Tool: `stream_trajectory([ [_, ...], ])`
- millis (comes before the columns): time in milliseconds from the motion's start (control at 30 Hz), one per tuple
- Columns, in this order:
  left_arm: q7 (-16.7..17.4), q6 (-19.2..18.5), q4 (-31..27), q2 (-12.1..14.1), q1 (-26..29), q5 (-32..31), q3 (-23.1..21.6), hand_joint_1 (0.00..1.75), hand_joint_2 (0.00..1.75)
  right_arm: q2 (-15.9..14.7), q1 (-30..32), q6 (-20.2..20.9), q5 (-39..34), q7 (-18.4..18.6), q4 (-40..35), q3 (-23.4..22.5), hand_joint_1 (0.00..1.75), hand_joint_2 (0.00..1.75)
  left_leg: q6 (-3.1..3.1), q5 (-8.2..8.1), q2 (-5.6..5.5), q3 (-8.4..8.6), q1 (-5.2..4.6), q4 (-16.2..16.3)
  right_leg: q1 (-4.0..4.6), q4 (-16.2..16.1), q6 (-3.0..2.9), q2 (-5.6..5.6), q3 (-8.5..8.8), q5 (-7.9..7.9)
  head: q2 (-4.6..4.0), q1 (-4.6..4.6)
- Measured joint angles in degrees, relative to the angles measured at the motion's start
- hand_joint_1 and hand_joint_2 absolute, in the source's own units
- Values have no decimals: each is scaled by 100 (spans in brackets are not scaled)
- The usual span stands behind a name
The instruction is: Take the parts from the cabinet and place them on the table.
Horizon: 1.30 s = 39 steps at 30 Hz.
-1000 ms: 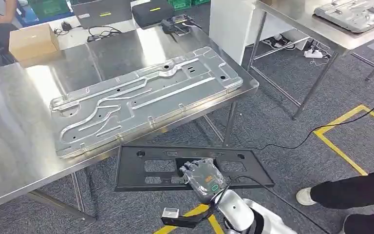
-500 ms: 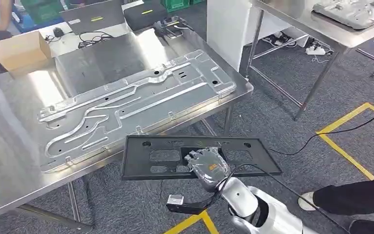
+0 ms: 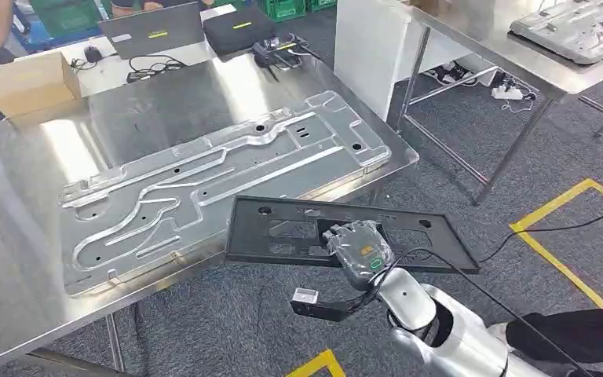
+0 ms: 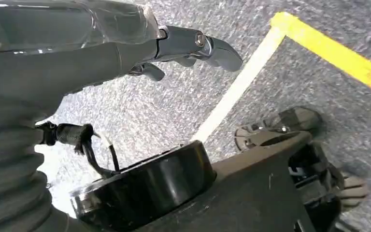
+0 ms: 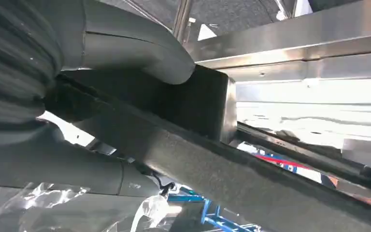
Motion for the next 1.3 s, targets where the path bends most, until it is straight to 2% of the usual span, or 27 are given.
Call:
stream_trajectory([
  [33, 0, -7, 0, 2, 5, -4, 0, 0, 175, -4, -1, -4, -2, -7, 0, 0, 175, 175, -52, -87, 3, 70, 19, 33, -29, -574, 45, -38, 213, 329, 0, 0],
  [67, -2, -7, 4, 22, 9, -9, 0, 0, 175, -11, -1, -20, -13, -28, 9, 4, 175, 175, -114, -164, 12, 45, -13, 64, -53, -848, 100, -90, 326, 373, -2, 2],
  [133, -46, -9, 4, 24, -4, -2, 0, 0, 175, -4, 10, -61, -59, -76, 15, 9, 175, 175, -132, -284, 10, 63, -32, 112, -52, -890, -79, -16, 358, 259, 0, 0],
  [233, -120, -30, 4, 39, 5, 35, 0, 0, 175, 22, 17, -68, -35, -129, 17, 52, 175, 175, -178, -339, 7, 85, 2, 137, -35, -887, -176, -3, 354, 205, 0, 0],
  [300, -155, -59, 4, 39, 1, 39, 0, 0, 175, 57, 9, -68, -9, -138, 17, 70, 175, 175, -241, -641, 13, -234, 13, 759, -27, -889, -212, -14, 380, 183, 0, -2],
  [367, -197, -61, 4, 39, -5, 74, 4, 0, 175, 90, 16, -63, 4, -157, 17, 87, 175, 175, -256, -1008, 11, -815, 10, 1763, -1, -888, -236, -31, 399, 144, 0, -2],
  [400, -197, -70, 2, 39, -32, 74, 11, 0, 175, 98, 29, -61, 7, -164, 17, 105, 175, 175, -238, -1055, 12, -1055, 4, 2112, 20, -888, -241, -45, 420, 121, 0, -2],
  [433, -194, -68, 2, 39, -47, 72, 11, 0, 175, 100, 36, -61, 7, -164, 17, 129, 175, 175, -207, -976, 11, -1126, -6, 2146, 42, -889, -255, -64, 451, 98, 0, -2],
  [467, -192, -68, 2, 39, -43, 74, 11, 0, 175, 103, 41, -61, 9, -164, 17, 149, 175, 175, -143, -739, 11, -1066, -35, 1888, 69, -889, -271, -78, 494, 72, 0, -2],
  [500, -190, -68, 2, 37, -32, 74, 11, 0, 175, 116, 40, -59, 9, -164, 17, 160, 175, 175, -65, -436, 13, -899, -63, 1433, 102, -890, -277, -84, 540, 50, 0, -2],
  [567, -186, -63, 4, 37, -8, 77, 11, 0, 175, 133, 42, -61, 17, -168, 17, 166, 175, 175, 191, 139, 139, -492, -200, 351, 115, -919, -306, -114, 618, 13, 0, -2],
  [600, -184, -59, 4, 52, -4, 90, 11, 0, 175, 131, 43, -61, 24, -168, 20, 171, 175, 175, 235, 95, 252, -441, -211, 260, 174, -914, -288, -117, 629, -1, 0, 4],
  [633, -181, -59, 7, 35, -9, 87, 9, 0, 175, 131, 64, -59, 37, -170, 20, 179, 175, 175, 183, 107, 230, -433, -256, 209, 132, -928, -283, -119, 619, -6, 0, 0],
  [700, -181, -57, 7, 46, 1, 94, 11, 0, 175, 142, 83, -59, 61, -164, 31, 212, 175, 175, 166, 107, 173, -454, -259, 190, 109, -940, -254, -195, 634, -14, 0, 0],
  [767, -188, -57, 7, 46, 10, 107, 11, 0, 175, 142, 88, -57, 76, -164, 33, 225, 175, 175, 103, 191, 115, -307, -186, 46, 106, -807, -191, -153, 624, -101, 0, 5],
  [800, -190, -57, 7, 44, 2, 98, 11, 0, 175, 149, 86, -57, 77, -166, 33, 236, 175, 175, 116, 196, 89, -293, -165, 37, 126, -530, -176, -92, 497, -279, 0, 4],
  [867, -188, -57, 7, 31, 3, 94, 9, 0, 175, 146, 106, -55, 83, -164, 48, 264, 175, 175, 134, 192, 31, -282, -151, 38, 110, 437, -135, -50, 24, -715, 0, 7],
  [900, -188, -57, 7, 28, 10, 98, 11, 0, 175, 142, 122, -46, 87, -164, 52, 277, 175, 175, 134, 188, -9, -283, -144, 40, 102, 796, -113, -49, -177, -823, 0, 7],
  [933, -188, -57, 7, 20, 13, 107, 11, 0, 175, 136, 145, -26, 92, -164, 59, 291, 175, 175, 129, 184, -60, -277, -131, 42, 88, 942, -89, -49, -290, -791, 0, 7],
  [967, -190, -57, 7, 15, 13, 107, 11, 0, 175, 134, 167, -15, 113, -164, 63, 304, 175, 175, 110, 171, -119, -264, -108, 44, 69, 769, -59, -49, -245, -617, 0, 7],
  [1033, -190, -57, 7, 2, 14, 107, 11, 0, 175, 133, 170, 2, 127, -164, 66, 326, 175, 175, 29, 109, -226, -230, -49, 101, 1, -229, 18, -19, 212, -52, 0, 7],
  [1067, -190, -57, 7, 0, 14, 107, 11, 0, 175, 133, 169, 4, 129, -164, 66, 330, 175, 175, -18, 51, -270, -237, -26, 176, -53, -757, 78, 64, 465, 165, 0, 9],
  [1100, -190, -57, 7, 7, 17, 107, 11, 0, 175, 129, 178, 9, 136, -164, 70, 334, 175, 175, -67, 6, -304, -263, 1, 222, -46, -756, 107, 263, 477, 13, -2, 7],
  [1133, -190, -52, 7, 13, 4, 109, 11, 0, 175, 138, 147, 37, 135, -171, 81, 352, 175, 175, -112, -49, -329, -359, -64, 322, -80, -829, 40, 261, 483, 24, -2, 13],
  [1167, -190, -50, 7, 11, 9, 114, 11, 0, 175, 153, 141, 42, 142, -173, 77, 352, 175, 175, -105, -36, -354, -369, -46, 294, -64, -776, -56, 251, 452, 14, 0, 2],
  [1233, -190, -48, 7, 13, 24, 114, 13, 0, 175, 151, 162, 46, 146, -173, 83, 374, 175, 175, -116, -52, -412, -382, -44, 299, -57, -772, -115, 153, 455, -5, 0, 0],
  [1300, -190, -44, 7, 15, 22, 118, 13, 0, 175, 151, 153, 63, 170, -173, 83, 389, 175, 175, -197, -239, -179, -522, -24, 653, -63, -785, -160, 84, 477, -11, 0, -2],
])
